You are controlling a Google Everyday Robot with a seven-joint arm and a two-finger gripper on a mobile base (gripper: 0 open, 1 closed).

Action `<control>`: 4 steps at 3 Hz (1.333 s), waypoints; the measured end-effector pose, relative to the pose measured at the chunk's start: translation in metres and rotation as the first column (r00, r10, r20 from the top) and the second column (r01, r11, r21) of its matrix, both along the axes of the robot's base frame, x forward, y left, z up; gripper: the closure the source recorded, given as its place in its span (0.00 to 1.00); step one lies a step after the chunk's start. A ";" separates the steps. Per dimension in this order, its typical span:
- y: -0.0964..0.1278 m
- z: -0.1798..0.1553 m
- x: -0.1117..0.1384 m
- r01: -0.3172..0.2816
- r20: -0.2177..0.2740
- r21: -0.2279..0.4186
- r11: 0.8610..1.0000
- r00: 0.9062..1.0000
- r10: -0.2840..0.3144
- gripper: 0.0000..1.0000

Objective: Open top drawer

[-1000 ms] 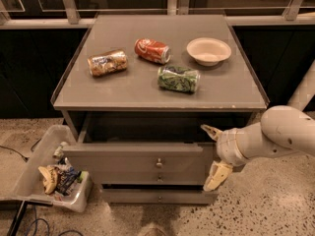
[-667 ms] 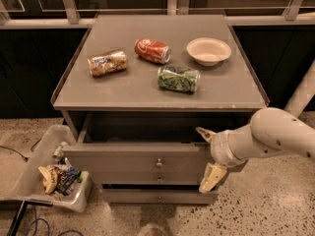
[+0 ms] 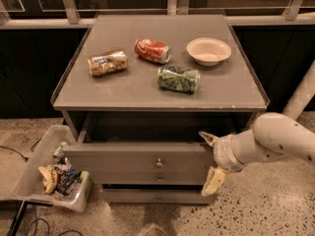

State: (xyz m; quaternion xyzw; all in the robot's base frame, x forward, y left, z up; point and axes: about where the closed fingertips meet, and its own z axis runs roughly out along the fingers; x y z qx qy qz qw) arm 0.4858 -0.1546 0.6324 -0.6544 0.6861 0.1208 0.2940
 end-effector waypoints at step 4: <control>-0.005 0.003 -0.005 0.010 -0.020 0.008 1.000 1.000 -0.010 0.62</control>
Offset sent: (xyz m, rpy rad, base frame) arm -0.0069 -0.0052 -0.0093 0.0084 0.0205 -0.0098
